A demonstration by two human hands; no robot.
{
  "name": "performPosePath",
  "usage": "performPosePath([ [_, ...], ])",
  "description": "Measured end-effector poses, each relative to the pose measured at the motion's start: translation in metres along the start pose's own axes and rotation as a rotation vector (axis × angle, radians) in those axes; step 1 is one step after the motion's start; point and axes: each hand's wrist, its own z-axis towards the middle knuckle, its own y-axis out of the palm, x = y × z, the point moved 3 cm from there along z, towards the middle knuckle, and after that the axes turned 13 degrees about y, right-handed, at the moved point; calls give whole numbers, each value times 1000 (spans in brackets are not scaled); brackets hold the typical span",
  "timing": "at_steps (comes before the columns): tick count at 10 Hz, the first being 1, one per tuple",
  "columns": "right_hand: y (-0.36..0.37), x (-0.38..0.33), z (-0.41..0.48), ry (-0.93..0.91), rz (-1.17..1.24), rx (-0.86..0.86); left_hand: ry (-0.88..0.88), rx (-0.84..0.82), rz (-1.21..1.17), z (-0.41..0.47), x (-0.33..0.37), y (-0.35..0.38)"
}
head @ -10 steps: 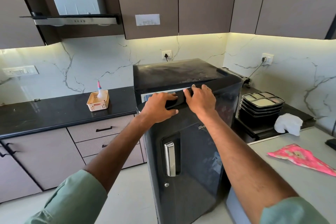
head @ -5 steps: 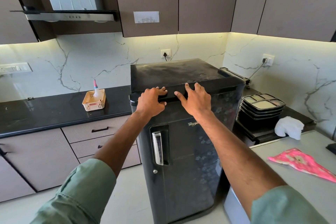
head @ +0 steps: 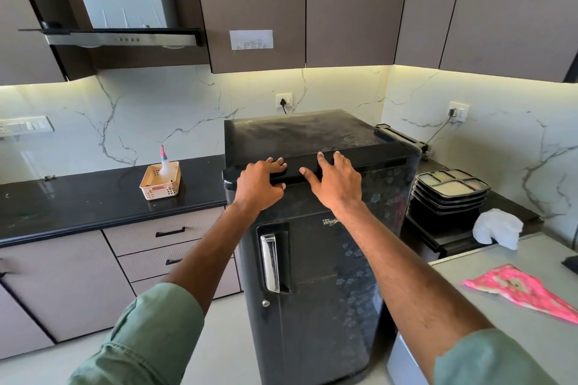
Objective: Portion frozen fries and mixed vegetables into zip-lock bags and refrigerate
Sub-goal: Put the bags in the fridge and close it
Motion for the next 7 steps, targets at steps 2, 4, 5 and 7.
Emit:
performPosePath([
  [2,3,5,-3,-38,40,-1,-14,-58,60,-6,12,-5],
  [4,6,18,-5,-123,45,-25,-56,-226,191,-15,41,-11],
  [5,1,26,-2,-165,48,-74,-108,-193,112,-21,55,-7],
  [7,-12,45,-4,-256,72,-195,-377,56,-124,-49,63,-13],
])
